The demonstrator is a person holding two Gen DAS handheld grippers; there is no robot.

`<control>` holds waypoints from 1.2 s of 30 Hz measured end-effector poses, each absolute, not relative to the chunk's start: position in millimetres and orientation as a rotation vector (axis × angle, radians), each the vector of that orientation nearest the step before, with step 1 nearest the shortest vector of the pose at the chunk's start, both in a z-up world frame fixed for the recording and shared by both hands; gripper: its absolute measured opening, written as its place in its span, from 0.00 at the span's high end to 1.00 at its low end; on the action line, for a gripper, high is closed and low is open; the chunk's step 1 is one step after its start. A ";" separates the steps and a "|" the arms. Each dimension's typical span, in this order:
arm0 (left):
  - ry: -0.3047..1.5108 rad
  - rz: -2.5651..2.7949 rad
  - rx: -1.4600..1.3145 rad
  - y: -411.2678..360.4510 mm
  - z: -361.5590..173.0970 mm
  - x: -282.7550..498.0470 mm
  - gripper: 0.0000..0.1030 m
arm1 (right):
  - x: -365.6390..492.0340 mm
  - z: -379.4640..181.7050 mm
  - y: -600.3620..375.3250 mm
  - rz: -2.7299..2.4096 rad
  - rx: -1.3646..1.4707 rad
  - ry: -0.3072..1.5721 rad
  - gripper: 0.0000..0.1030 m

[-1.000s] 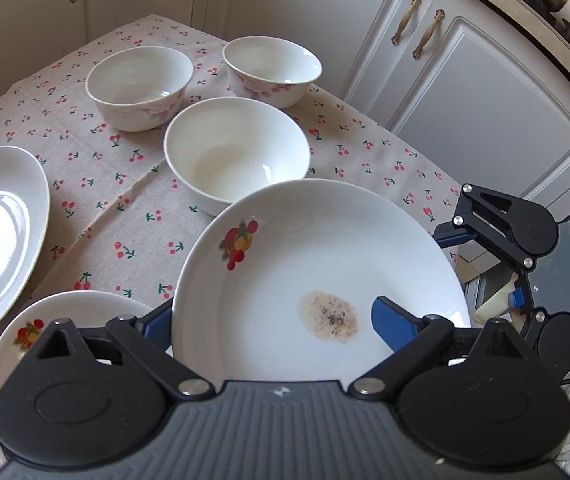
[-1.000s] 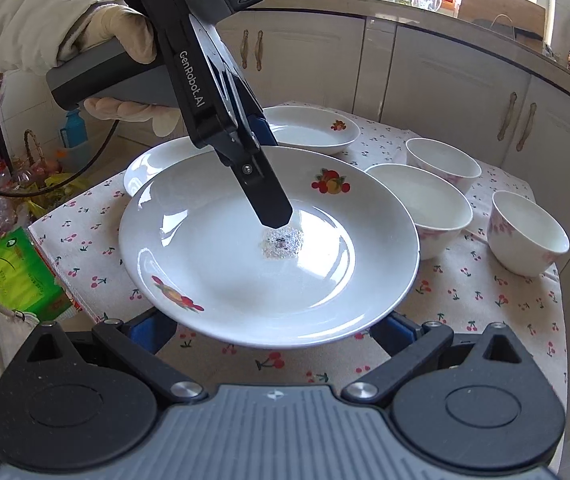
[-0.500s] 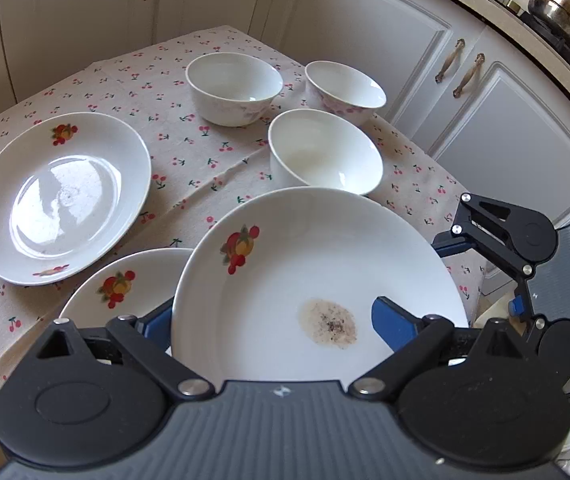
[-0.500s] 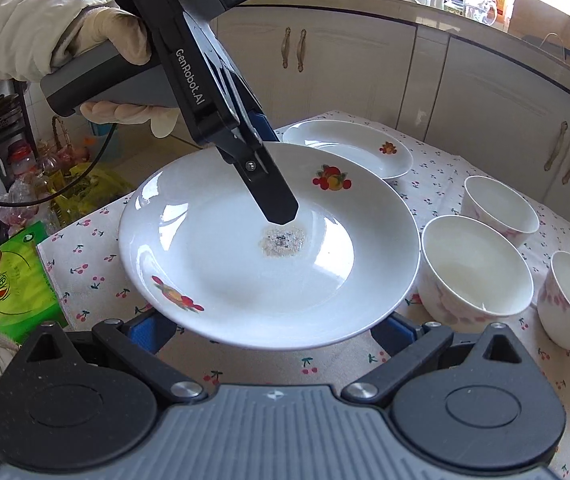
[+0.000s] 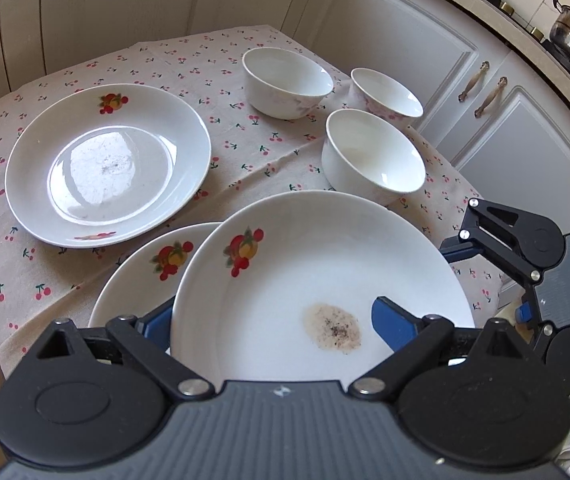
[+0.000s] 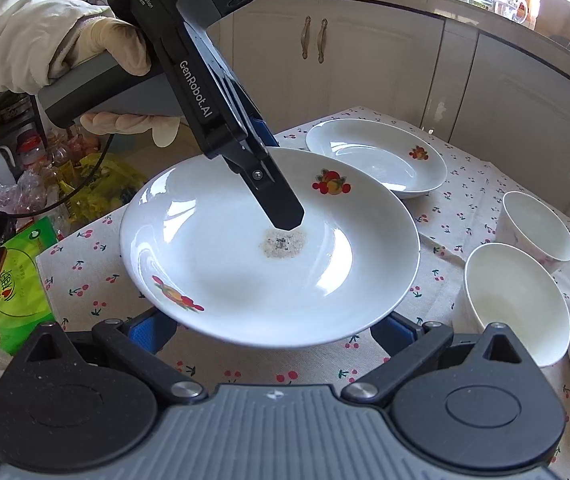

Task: Organize plates and bowls

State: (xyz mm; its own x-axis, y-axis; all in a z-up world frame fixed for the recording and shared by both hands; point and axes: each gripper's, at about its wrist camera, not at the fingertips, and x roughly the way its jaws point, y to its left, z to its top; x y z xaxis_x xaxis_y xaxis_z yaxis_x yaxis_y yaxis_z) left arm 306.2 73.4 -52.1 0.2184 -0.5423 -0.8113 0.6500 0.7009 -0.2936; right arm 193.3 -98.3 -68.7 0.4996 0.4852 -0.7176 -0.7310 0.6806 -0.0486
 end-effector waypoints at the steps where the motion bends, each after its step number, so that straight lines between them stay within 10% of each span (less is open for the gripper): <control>1: 1.071 -0.827 0.115 74.2 -53.5 306.6 0.06 | 194.0 -69.2 -97.1 0.756 -0.372 0.739 0.00; 36: 1.113 -0.806 0.133 77.1 -76.7 320.1 0.06 | 190.1 -65.5 -86.1 0.749 -0.367 0.738 0.00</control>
